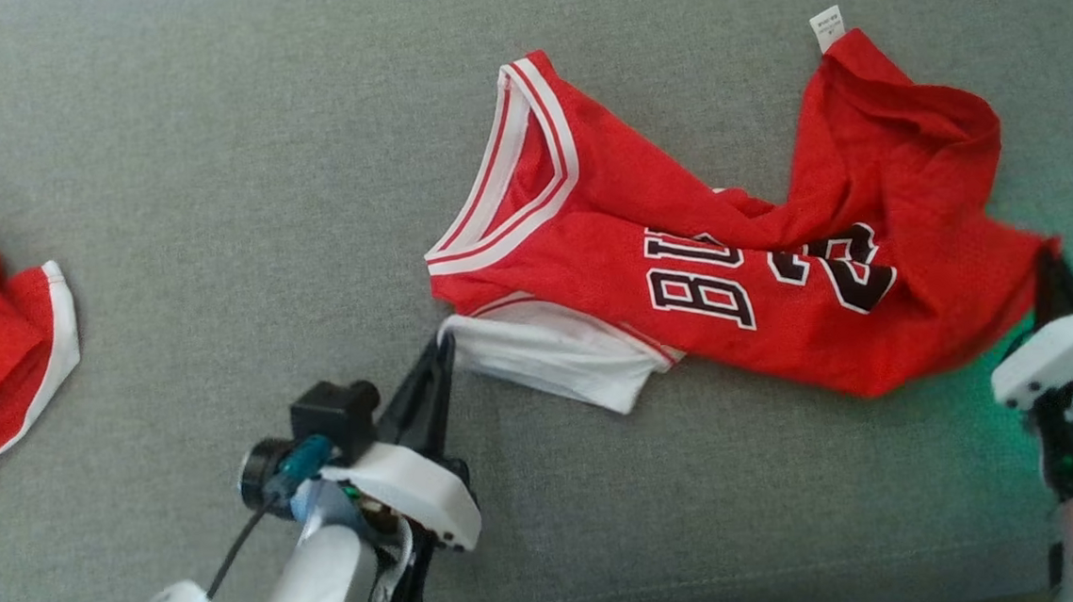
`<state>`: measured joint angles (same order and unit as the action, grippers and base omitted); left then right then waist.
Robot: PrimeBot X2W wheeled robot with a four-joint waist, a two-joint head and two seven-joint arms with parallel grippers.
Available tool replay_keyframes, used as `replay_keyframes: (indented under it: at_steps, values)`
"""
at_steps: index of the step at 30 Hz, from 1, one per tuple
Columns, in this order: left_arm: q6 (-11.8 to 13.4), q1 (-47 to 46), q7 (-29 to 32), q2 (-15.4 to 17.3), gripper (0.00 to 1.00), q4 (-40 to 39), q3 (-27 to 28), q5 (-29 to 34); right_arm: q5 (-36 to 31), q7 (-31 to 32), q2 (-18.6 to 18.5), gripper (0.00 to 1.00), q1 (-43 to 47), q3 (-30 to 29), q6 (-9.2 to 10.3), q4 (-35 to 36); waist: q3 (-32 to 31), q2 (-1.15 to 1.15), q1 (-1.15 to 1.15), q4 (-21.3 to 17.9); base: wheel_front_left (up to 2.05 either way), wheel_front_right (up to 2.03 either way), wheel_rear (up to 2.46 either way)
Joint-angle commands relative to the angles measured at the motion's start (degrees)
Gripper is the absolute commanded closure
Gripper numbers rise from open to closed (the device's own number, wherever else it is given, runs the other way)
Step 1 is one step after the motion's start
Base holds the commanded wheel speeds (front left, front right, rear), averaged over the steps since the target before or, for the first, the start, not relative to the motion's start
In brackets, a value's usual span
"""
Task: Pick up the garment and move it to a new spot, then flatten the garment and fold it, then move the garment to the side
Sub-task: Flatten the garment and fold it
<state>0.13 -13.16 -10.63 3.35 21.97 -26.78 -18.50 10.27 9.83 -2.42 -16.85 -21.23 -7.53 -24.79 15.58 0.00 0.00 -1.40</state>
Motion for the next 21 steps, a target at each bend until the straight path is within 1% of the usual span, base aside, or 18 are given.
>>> replay_keyframes:
  at_steps: [1,4,5,8,14,17,21]
  values:
    - [0.45,-1.22,-1.3,0.6,1.0,-3.12,2.36,-0.21,0.81,-1.4,-0.46,1.0,-0.28,1.74,0.04,4.06,-0.62,0.0,0.0,0.08,0.0,0.0,0.0]
    - [1.33,-0.87,-2.73,1.23,1.0,-7.35,3.88,-0.27,2.01,-2.91,-0.46,1.0,0.28,3.52,0.04,10.05,-1.56,0.0,0.0,-0.01,0.0,0.0,0.0]
    - [1.94,-0.78,-3.31,1.95,1.0,-10.72,5.01,-0.02,2.18,-3.24,-0.46,1.0,0.58,5.04,0.04,14.74,-2.24,0.0,0.0,-0.05,0.0,0.0,0.0]
    - [2.84,-1.1,-3.82,3.15,1.0,-16.2,6.8,0.63,2.84,-3.47,-0.58,1.0,0.35,7.54,0.04,22.26,-3.24,0.0,0.0,0.03,0.0,0.0,0.0]
    - [4.01,-3.96,-4.22,5.61,1.0,-27.19,10.95,2.06,4.13,-3.83,-1.59,1.0,-2.87,11.26,0.04,36.19,-5.54,0.0,0.0,0.53,0.0,0.0,0.0]
    - [4.09,-6.95,-4.27,7.15,1.0,-31.73,12.94,3.08,4.45,-3.71,-2.66,1.0,-5.36,12.63,0.04,40.95,-6.84,0.0,0.0,0.92,0.0,0.0,0.0]
    - [3.81,-12.27,-4.2,8.69,1.0,-36.21,14.82,3.92,4.57,-2.57,-4.09,1.0,-8.7,13.41,0.04,44.5,-8.38,0.0,0.0,1.71,0.0,0.0,0.0]
